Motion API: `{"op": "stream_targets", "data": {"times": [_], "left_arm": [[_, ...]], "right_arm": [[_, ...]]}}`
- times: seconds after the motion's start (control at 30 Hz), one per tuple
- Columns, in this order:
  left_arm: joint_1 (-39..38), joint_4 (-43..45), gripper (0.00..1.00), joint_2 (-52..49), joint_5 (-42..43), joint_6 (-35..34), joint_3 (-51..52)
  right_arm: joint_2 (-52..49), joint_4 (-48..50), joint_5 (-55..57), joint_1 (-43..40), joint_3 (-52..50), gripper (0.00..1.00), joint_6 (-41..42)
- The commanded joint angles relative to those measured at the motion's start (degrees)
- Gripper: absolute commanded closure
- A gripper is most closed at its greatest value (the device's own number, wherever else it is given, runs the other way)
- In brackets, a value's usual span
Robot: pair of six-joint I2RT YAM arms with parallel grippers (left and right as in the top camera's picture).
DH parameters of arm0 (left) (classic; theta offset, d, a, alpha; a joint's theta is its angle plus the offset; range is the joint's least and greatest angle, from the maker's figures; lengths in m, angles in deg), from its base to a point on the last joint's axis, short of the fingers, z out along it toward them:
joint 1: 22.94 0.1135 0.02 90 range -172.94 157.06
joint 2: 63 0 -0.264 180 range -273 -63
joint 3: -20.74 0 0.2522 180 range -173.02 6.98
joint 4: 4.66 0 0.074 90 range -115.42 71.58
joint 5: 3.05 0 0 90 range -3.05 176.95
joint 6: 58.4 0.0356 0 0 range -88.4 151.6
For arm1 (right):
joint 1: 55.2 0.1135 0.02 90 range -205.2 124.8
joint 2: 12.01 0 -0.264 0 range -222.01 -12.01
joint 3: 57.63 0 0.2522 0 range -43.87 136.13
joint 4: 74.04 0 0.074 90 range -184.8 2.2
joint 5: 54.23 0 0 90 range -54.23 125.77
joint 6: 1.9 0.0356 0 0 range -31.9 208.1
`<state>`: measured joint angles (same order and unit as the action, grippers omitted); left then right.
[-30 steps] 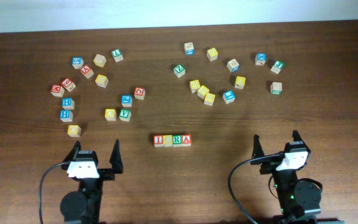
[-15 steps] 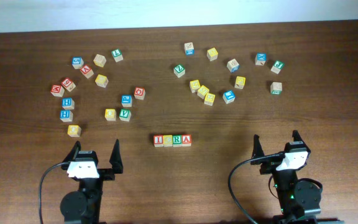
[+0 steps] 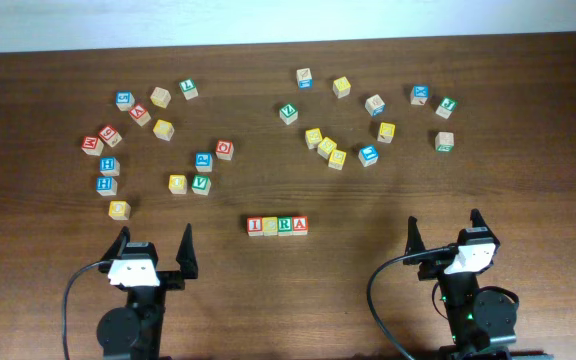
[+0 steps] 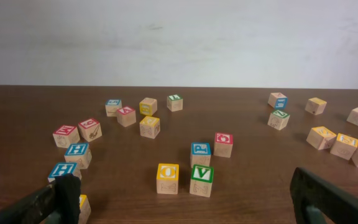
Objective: Spell out ICRA
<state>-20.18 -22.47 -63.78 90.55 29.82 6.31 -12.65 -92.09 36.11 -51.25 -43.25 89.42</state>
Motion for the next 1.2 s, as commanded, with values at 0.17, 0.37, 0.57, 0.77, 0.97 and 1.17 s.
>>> {"op": "stream_targets", "data": {"times": [0.17,0.37,0.57,0.77,0.97,1.17], "left_arm": [[0.4,-0.3,0.01,0.4,-0.4,-0.8,0.2],[0.4,-0.3,0.01,0.4,-0.4,-0.8,0.2],[0.4,-0.3,0.01,0.4,-0.4,-0.8,0.2],[0.4,-0.3,0.01,0.4,-0.4,-0.8,0.2],[0.4,-0.3,0.01,0.4,-0.4,-0.8,0.2],[0.4,-0.3,0.01,0.4,-0.4,-0.8,0.2]], "right_arm": [[0.5,-0.4,0.3,0.0,-0.3,0.02,0.0],[0.5,-0.4,0.3,-2.2,-0.3,0.02,0.0],[0.5,-0.4,0.3,-2.2,-0.3,0.02,0.0],[0.5,-0.4,0.3,-2.2,-0.3,0.02,0.0],[0.5,-0.4,0.3,-2.2,-0.3,0.02,0.0],[0.5,-0.4,0.3,-2.2,-0.3,0.02,0.0]]}}
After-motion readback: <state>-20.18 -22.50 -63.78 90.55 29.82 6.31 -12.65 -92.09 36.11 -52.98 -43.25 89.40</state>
